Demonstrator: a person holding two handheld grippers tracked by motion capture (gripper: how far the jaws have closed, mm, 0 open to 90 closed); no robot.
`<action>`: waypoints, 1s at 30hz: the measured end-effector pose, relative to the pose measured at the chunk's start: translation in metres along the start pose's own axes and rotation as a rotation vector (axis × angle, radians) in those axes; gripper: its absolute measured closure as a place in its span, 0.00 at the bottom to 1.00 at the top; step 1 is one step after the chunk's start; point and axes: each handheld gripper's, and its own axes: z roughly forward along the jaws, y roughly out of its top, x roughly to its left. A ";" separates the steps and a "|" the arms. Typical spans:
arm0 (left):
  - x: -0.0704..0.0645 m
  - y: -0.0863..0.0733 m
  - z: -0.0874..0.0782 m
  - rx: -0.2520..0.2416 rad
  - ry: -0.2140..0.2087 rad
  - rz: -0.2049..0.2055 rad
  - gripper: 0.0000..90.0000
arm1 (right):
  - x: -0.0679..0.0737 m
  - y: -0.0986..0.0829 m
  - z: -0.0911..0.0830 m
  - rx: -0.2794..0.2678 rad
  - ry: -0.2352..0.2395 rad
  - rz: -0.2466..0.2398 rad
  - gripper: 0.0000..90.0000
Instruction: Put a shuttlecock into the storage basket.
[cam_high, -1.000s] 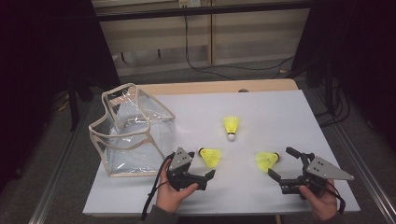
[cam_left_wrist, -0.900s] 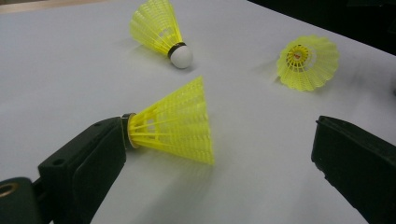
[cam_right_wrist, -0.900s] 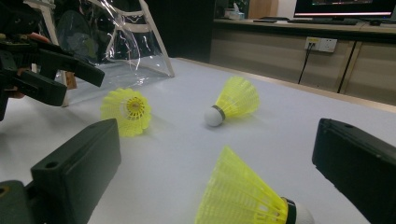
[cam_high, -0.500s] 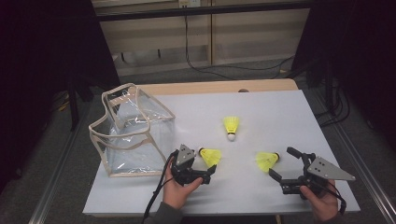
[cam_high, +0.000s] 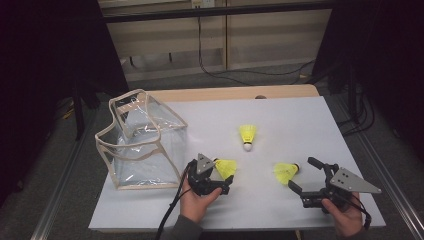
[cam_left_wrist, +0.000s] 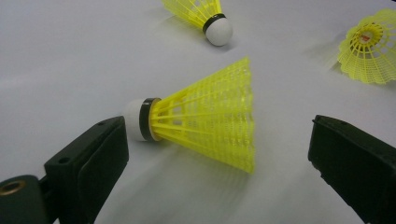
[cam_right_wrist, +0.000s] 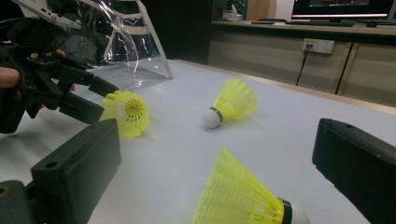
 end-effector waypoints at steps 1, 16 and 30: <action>0.000 0.000 0.001 0.004 0.001 -0.001 0.06 | 0.000 0.000 0.000 -0.001 -0.001 0.000 0.01; 0.004 0.002 0.008 0.030 0.019 -0.024 0.06 | 0.000 0.000 -0.001 -0.002 -0.003 -0.001 0.01; 0.005 0.007 0.015 0.036 0.048 -0.040 0.08 | 0.000 0.000 -0.003 0.001 -0.003 -0.003 0.01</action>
